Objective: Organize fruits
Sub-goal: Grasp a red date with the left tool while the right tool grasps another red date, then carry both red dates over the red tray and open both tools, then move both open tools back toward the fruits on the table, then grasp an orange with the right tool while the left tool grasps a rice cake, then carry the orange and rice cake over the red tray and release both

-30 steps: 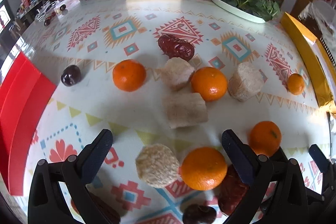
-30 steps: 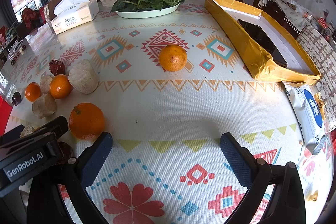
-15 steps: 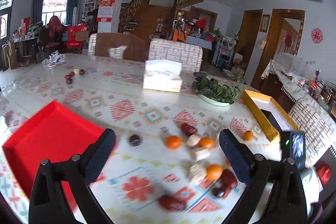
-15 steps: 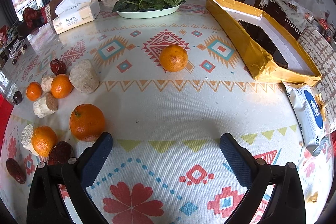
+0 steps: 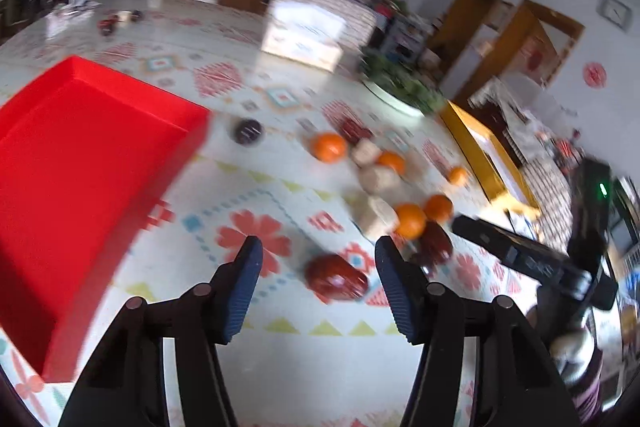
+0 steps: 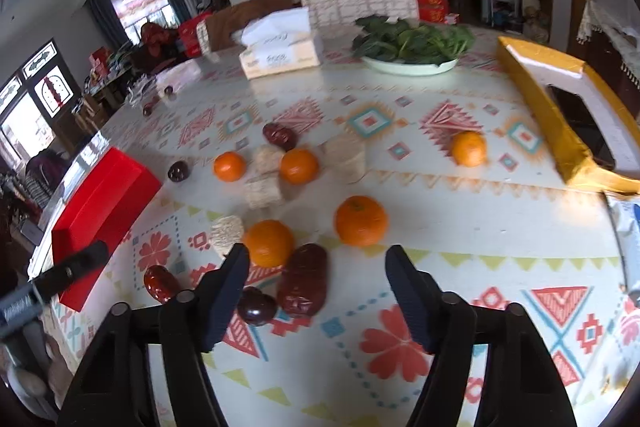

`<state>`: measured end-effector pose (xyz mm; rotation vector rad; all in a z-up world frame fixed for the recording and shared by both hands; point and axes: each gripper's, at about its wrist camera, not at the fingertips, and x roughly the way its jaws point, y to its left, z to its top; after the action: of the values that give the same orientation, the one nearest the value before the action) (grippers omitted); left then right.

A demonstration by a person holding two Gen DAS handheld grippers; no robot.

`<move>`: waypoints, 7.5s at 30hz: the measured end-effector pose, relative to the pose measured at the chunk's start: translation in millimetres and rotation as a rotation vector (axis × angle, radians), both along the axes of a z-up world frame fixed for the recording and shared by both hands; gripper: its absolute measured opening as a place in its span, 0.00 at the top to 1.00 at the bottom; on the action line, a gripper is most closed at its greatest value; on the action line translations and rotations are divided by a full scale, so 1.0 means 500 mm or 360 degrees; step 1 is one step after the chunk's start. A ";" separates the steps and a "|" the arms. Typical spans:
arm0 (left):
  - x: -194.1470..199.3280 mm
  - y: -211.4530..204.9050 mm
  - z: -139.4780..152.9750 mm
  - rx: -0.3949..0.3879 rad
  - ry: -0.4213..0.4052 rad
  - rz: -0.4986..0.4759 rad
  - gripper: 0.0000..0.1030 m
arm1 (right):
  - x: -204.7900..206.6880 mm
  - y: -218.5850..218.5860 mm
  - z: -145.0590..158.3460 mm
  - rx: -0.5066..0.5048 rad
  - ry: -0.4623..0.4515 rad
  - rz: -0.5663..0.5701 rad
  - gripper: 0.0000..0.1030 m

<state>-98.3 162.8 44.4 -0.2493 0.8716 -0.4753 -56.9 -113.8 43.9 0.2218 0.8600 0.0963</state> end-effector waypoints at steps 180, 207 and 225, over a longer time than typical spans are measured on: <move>0.092 -0.174 -0.066 0.0366 0.0033 -0.0188 0.38 | 0.069 -0.020 -0.063 0.0313 0.0065 0.0057 0.63; 0.074 -0.026 0.023 0.0215 -0.0122 0.0077 0.70 | 0.063 0.010 -0.065 0.0131 0.0072 0.0052 0.62; 0.123 0.332 0.044 0.0173 -0.0063 0.0531 0.70 | 0.079 0.290 0.070 0.0205 -0.0038 0.0506 0.62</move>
<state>-37.0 328.7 66.2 -0.2787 0.7955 -0.1216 -17.3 31.1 79.1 0.2026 0.8607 0.4516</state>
